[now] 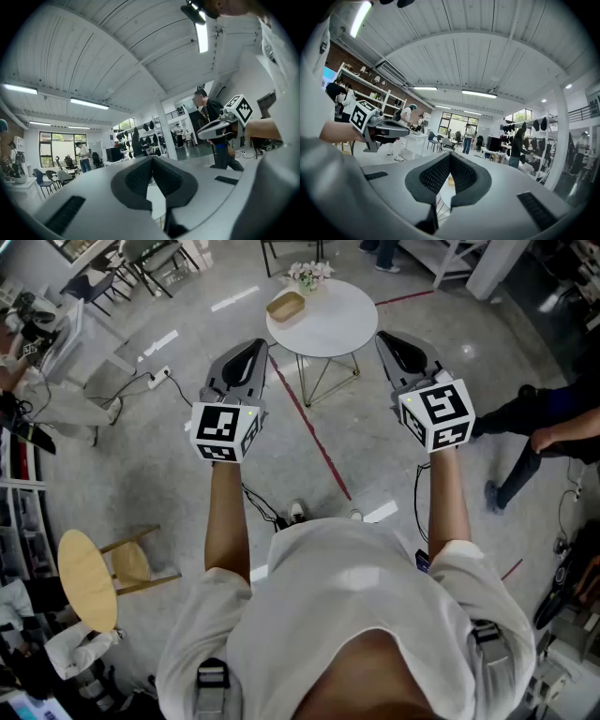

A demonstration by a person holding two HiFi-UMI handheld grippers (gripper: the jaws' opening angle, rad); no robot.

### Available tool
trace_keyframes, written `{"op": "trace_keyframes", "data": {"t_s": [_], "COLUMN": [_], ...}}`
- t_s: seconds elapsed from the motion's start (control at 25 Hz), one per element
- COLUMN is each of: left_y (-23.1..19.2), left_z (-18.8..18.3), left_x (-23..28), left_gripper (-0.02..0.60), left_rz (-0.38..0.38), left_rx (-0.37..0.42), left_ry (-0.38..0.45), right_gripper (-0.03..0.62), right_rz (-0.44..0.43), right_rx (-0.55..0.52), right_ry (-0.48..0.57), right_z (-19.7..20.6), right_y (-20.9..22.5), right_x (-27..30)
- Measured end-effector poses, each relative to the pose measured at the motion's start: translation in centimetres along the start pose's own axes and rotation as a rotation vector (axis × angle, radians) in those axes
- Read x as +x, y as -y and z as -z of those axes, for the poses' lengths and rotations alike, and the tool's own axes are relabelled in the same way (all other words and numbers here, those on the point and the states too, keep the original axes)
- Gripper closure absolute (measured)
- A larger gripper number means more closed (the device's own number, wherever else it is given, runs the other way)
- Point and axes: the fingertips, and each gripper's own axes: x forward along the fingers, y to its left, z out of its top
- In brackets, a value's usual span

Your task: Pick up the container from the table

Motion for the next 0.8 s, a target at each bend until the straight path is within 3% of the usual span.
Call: {"op": "trace_keyframes", "data": {"t_s": [0.32, 0.8], "left_y": [-1.9, -9.4], "left_z": [1.0, 3.3], "left_x": [0.7, 1.2], "left_gripper": [0.568, 0.568], "left_rz": [0.032, 0.120], "left_rx": [-0.007, -0.019], "left_ry": [0.005, 0.031], "right_gripper": [0.580, 0.582], "right_rz": [0.036, 0.113], "right_rx": [0.018, 0.090], "right_ry": [-0.009, -0.057], "right_z": [0.2, -0.1], "right_y": [-0.4, -4.1], "right_x": [2.0, 8.5]}}
